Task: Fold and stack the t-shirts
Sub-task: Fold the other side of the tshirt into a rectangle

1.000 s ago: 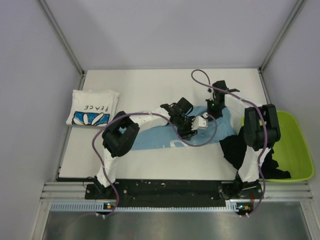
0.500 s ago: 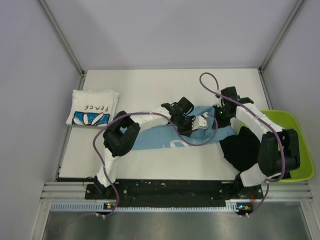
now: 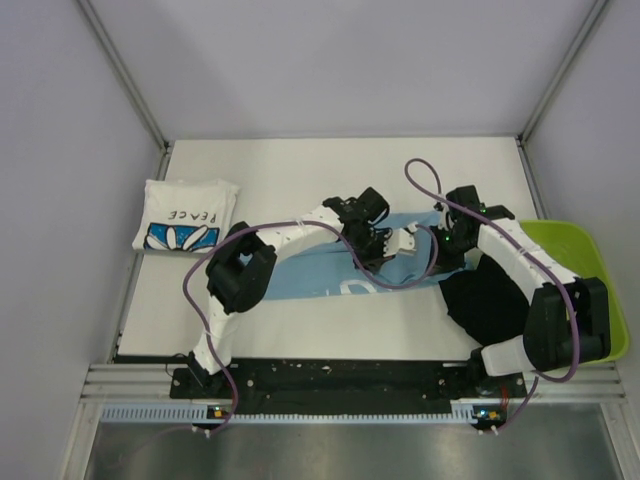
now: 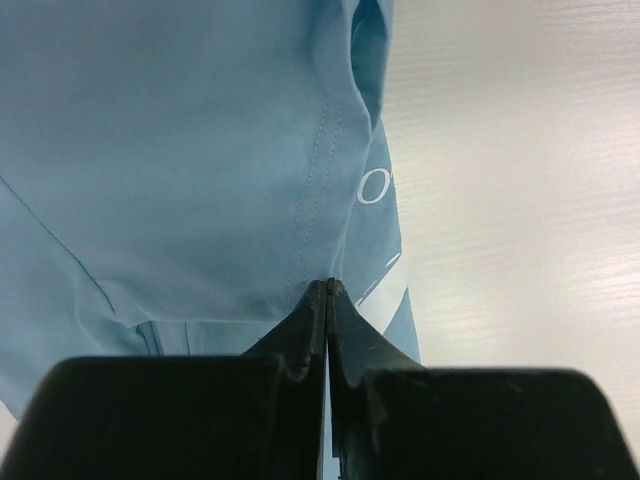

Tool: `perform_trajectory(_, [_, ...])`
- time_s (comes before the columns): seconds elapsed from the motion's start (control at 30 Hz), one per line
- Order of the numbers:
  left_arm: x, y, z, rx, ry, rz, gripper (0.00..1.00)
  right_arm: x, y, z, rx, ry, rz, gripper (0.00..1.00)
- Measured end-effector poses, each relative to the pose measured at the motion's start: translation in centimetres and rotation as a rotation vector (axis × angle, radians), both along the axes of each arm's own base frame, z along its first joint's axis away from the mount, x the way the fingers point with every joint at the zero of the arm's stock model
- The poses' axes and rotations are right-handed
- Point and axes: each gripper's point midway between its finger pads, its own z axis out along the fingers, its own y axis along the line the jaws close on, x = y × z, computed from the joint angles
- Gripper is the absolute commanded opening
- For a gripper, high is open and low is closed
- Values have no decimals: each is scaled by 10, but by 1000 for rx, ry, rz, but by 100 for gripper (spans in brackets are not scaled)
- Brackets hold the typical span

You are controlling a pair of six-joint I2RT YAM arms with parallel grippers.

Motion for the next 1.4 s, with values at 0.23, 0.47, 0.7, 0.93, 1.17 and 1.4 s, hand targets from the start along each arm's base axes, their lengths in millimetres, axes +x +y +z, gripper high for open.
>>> perform_trajectory(0.23, [-5, 4, 3, 11, 22, -14, 0, -16, 3, 0, 24, 65, 15, 0])
perform_trajectory(0.47, [4, 1, 5, -6, 19, 33, 0, 3, -5, -11, 19, 72, -17, 0])
perform_trajectory(0.7, [41, -3, 13, -40, -39, 184, 0, 74, -19, -16, 8, -104, -100, 0])
perform_trajectory(0.93, [82, -7, 18, -69, -115, 321, 0, 118, -29, -20, -6, -212, -149, 0])
perform_trajectory(1.17, [101, -2, 3, -36, -153, 403, 19, 140, -46, -20, -3, -272, -226, 0])
perform_trajectory(1.4, [102, -10, 24, -102, -64, 436, 47, 146, -45, -21, 5, -288, -232, 0])
